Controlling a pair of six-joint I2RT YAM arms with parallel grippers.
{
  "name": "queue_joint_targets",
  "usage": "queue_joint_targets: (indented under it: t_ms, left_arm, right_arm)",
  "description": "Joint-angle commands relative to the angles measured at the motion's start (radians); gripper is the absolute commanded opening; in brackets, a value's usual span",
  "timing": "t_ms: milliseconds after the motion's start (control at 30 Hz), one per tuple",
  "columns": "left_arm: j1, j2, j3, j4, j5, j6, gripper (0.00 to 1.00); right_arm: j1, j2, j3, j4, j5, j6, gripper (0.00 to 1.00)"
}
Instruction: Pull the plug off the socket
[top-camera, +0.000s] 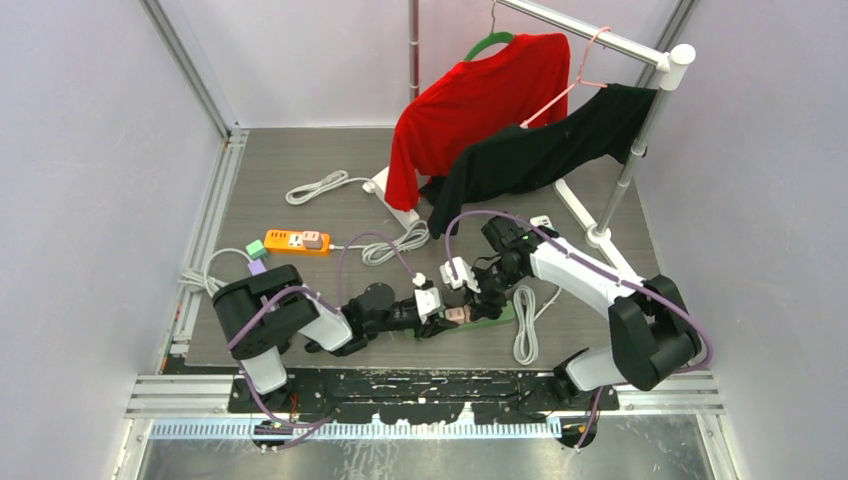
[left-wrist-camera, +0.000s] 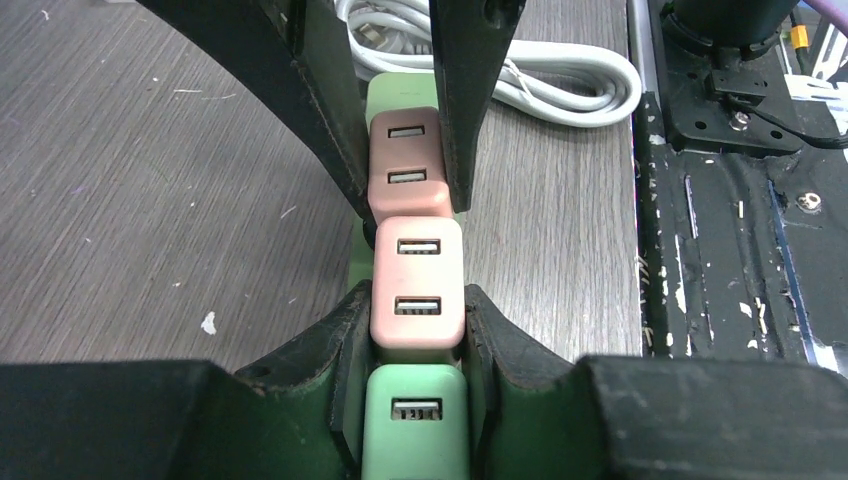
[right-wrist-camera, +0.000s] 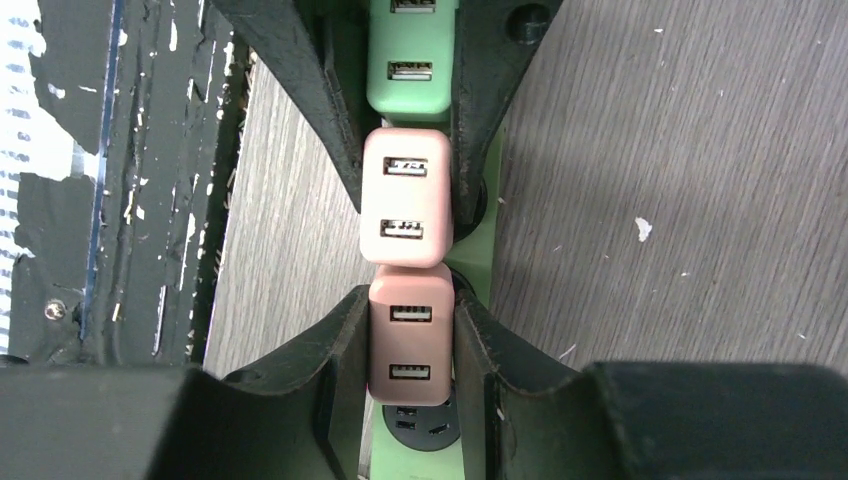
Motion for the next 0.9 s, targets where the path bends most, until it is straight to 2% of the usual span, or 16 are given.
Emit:
queue_joint_targets:
  t_ms: [0, 67, 200, 333, 433, 600, 733, 867]
  left_arm:
    - [0.011, 0.038, 0.01, -0.212, -0.027, 0.02, 0.0]
    - [0.012, 0.041, 0.011, -0.241, -0.04, 0.023, 0.0]
    - [0.011, 0.059, 0.006, -0.254, -0.058, 0.024, 0.0]
    - [0.016, 0.097, 0.012, -0.248, -0.056, 0.013, 0.0]
    - [0.018, 0.114, 0.023, -0.249, -0.053, 0.003, 0.0]
    - [0.017, 0.118, 0.036, -0.302, -0.056, 0.0, 0.0]
    - [0.016, 0.128, 0.049, -0.326, -0.048, 0.004, 0.0]
    - [0.018, 0.139, 0.059, -0.349, -0.04, 0.006, 0.0]
  right_arm:
    - [0.033, -0.052, 0.05, 0.06, -0.15, 0.145, 0.01]
    - [-0.006, -0.071, 0.052, 0.057, -0.14, 0.155, 0.01]
    - [-0.115, -0.109, 0.051, -0.029, -0.126, 0.056, 0.01]
    - [-0.091, -0.116, 0.019, -0.101, -0.172, -0.076, 0.01]
    - [-0.011, -0.088, 0.031, -0.079, -0.159, -0.043, 0.01]
    - [0.001, -0.084, 0.058, -0.031, -0.18, 0.058, 0.01]
    - [-0.022, -0.119, 0.081, -0.029, -0.179, 0.095, 0.01]
    - [-0.103, -0.134, 0.083, -0.063, -0.168, 0.069, 0.01]
